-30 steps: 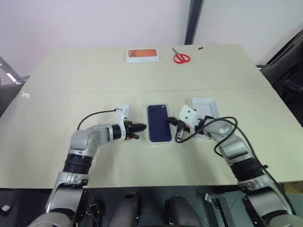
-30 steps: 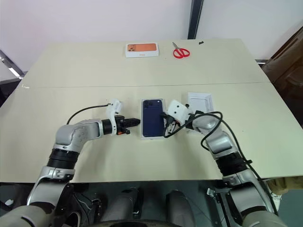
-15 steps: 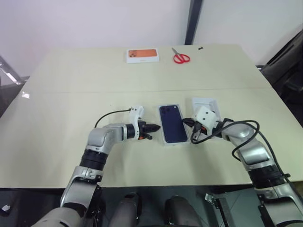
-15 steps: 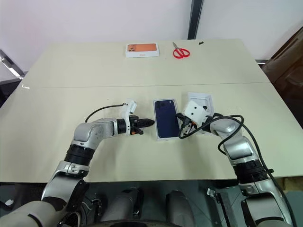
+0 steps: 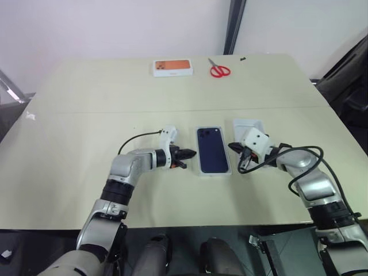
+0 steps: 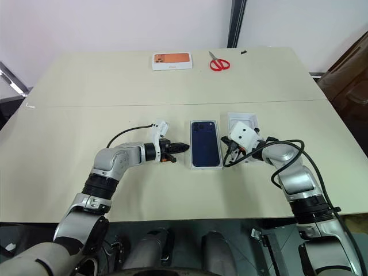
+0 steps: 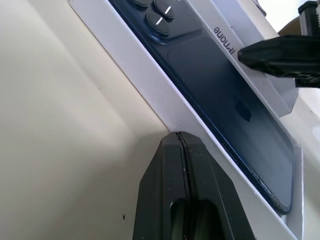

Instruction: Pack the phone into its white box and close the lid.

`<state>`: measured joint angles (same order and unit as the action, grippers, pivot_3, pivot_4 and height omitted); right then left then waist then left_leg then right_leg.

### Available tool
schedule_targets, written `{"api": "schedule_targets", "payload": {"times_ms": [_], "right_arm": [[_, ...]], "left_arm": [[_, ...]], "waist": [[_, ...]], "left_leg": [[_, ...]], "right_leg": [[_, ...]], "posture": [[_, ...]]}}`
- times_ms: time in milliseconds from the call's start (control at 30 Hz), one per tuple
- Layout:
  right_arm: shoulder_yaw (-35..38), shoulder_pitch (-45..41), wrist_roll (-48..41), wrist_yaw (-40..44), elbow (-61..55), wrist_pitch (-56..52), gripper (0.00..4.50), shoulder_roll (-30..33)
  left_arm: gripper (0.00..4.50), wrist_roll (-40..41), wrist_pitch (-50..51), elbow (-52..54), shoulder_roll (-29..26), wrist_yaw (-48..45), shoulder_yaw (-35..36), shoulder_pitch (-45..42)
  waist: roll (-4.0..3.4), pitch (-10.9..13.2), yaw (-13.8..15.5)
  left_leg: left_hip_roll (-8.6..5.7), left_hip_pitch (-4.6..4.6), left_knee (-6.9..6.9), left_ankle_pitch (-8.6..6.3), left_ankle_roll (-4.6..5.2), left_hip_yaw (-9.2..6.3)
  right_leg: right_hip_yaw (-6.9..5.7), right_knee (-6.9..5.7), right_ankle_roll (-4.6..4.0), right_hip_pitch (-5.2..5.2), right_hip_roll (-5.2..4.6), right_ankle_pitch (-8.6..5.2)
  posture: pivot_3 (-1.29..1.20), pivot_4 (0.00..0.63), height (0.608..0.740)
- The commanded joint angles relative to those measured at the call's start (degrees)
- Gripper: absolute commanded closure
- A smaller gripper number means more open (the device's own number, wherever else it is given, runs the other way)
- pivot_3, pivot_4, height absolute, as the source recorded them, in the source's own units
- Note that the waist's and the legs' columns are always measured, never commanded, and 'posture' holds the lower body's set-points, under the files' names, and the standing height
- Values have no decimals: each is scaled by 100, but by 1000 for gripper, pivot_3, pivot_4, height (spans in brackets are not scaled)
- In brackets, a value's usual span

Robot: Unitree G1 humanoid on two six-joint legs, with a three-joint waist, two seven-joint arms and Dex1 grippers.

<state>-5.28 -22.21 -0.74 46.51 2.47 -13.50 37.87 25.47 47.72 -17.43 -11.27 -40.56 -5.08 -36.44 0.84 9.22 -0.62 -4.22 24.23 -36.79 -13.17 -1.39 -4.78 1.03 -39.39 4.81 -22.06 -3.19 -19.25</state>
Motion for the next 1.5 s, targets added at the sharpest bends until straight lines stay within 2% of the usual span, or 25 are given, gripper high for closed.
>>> {"api": "schedule_targets", "payload": {"times_ms": [33,67,100,167,333,367,400,467,700,833,967,1200,1267,1500], "right_arm": [[416,-75,-240,-57,-279,-223,4481,128],[489,-65,-368,-18,-353,-370,4481,118],[715,-112,-713,-31,-476,-796,4244,14],[812,-120,-683,-242,-666,-1054,3704,14],[759,-283,-521,-636,-720,-1749,1317,44],[733,-466,-520,-661,-689,-1958,701,65],[770,-688,-631,-661,-634,-2294,646,59],[780,-1038,-733,-662,-478,-2909,67,106],[580,-1721,-1251,-584,-446,-5190,67,106],[710,-2278,-1384,-1013,-328,-6530,67,-202],[726,-2323,-1348,-1485,-553,-7266,67,-491],[1085,-2445,-1182,-2310,-549,-7818,67,-1058],[900,-2327,-1111,-2565,-791,-7882,67,-1103],[1051,-1997,-1071,-3127,-1029,-7899,67,-1370]], "left_arm": [[4484,240,-92,359,-209,-211,371,11],[4484,346,-32,396,-242,-269,456,14],[4246,409,-70,478,-332,-415,498,37],[3704,201,-475,619,-586,-587,426,109],[1409,311,-899,738,-920,-1257,433,156],[805,305,-1043,757,-1040,-1511,402,141],[755,289,-1134,724,-1151,-1709,393,108],[761,147,-1599,628,-1296,-2047,364,71],[761,21,-2832,358,-1475,-2802,458,93],[761,58,-3230,474,-1520,-3062,474,344],[761,131,-3375,757,-1554,-3224,466,638],[761,213,-3436,1079,-1618,-3378,480,974],[761,193,-3474,1117,-1610,-3346,461,1014],[761,196,-3495,1226,-1436,-3063,464,1131]], "waist": [[0,0,-2],[0,0,-2],[0,0,-3],[0,0,-9],[-1,0,0],[-1,0,19],[-2,1,1],[-5,2,-42],[-5,1,2],[-7,1,-31],[-7,1,-23],[-9,1,-9],[-9,1,-15],[-10,0,-30]], "left_leg": [[0,0,0,0,0,0],[1,3,0,0,0,0],[2,6,-1,0,0,0],[3,12,-3,0,0,0],[4,14,-5,0,0,0],[4,14,-5,0,0,0],[4,16,-8,0,0,0],[4,20,-11,-1,2,5],[5,25,-11,-6,10,4],[5,26,-13,-16,28,6],[6,27,-4,-17,29,4],[4,28,-10,-23,39,5],[4,27,-10,-23,39,5],[4,27,-9,-24,41,7]], "right_leg": [[0,0,0,-1,0,0],[0,0,0,-3,1,0],[0,-1,0,-6,1,0],[0,-4,0,-13,2,0],[1,-4,-1,-14,1,0],[1,-4,-1,-14,1,0],[0,-4,-1,-14,1,0],[6,-9,-1,-22,2,0],[2,4,-1,-19,-1,0],[6,-1,-2,-25,-3,1],[5,-1,-2,-31,-2,0],[5,-6,-2,-29,-3,1],[5,-6,-2,-29,-3,1],[6,-9,-1,-30,-2,1]], "posture": [[0,150,740],[0,150,740],[0,150,740],[0,150,740],[0,150,740],[0,150,740],[0,150,740],[0,150,740],[0,150,740],[0,150,740],[0,150,740],[0,150,740],[0,150,740],[0,150,740]]}}
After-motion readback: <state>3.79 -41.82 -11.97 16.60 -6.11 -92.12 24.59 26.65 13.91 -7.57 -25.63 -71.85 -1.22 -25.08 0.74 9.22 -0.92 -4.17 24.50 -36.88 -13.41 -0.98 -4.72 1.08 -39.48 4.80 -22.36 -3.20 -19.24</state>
